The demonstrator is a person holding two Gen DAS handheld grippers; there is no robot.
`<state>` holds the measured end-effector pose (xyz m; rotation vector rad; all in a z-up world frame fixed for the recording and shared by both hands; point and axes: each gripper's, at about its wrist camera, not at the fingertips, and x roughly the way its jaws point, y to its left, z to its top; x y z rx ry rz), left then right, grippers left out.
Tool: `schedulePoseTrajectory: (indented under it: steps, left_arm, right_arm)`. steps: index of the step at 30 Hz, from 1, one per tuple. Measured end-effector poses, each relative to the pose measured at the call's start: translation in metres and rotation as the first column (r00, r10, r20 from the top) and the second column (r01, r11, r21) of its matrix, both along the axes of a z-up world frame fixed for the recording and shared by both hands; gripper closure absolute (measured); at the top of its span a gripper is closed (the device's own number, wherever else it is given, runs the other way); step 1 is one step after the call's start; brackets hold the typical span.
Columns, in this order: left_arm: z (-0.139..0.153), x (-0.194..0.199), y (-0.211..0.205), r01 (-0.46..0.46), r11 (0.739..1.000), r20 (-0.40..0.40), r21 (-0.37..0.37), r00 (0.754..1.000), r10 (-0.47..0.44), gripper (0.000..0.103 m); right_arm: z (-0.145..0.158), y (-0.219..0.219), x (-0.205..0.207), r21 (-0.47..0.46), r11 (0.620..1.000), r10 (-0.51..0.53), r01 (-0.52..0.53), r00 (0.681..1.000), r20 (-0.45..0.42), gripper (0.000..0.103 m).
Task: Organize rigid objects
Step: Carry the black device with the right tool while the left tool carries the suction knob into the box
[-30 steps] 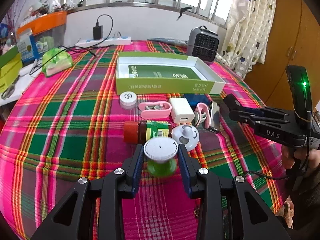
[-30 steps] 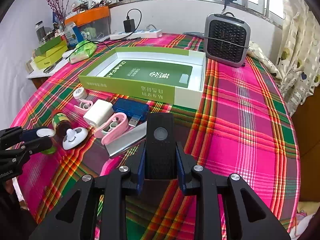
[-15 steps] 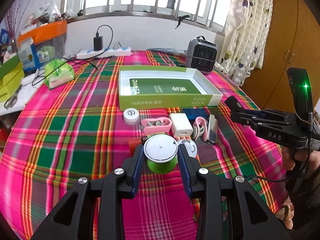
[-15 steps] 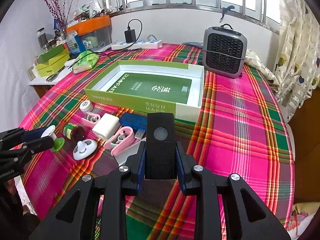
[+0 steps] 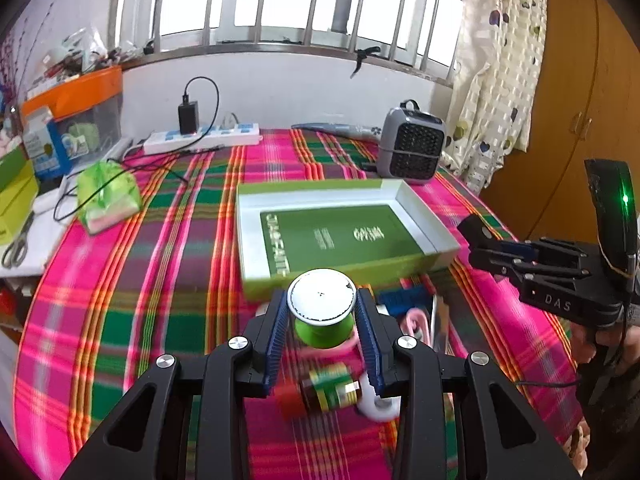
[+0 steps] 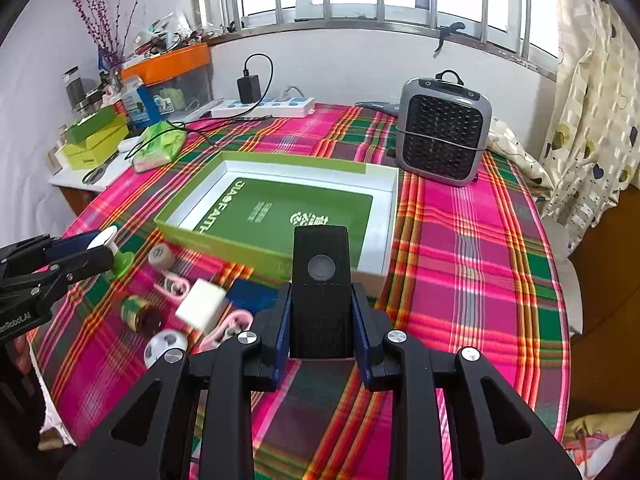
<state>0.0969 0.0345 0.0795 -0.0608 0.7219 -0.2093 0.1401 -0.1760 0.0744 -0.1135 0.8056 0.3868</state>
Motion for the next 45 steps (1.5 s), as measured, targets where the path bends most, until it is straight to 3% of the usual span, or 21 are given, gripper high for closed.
schedulePoseTrajectory:
  steps: [10,24,45]
  left_arm:
    - [0.005,0.060,0.004,-0.008,1.000,-0.010,0.016,1.000,0.009,0.070]
    - [-0.025,0.128,0.002,-0.017,1.000,-0.091,0.025,0.996,0.019,0.070]
    - [-0.052,0.153,-0.001,-0.012,0.999,-0.152,0.049,0.988,0.019,0.070]
  right_arm:
    - [0.005,0.008,0.041,-0.006,1.000,-0.024,0.024,0.999,-0.021,0.075]
    - [-0.021,0.025,0.096,-0.038,0.998,-0.060,0.056,0.993,-0.100,0.075]
    - [-0.043,0.032,0.125,-0.092,0.993,-0.080,0.068,0.988,-0.132,0.075]
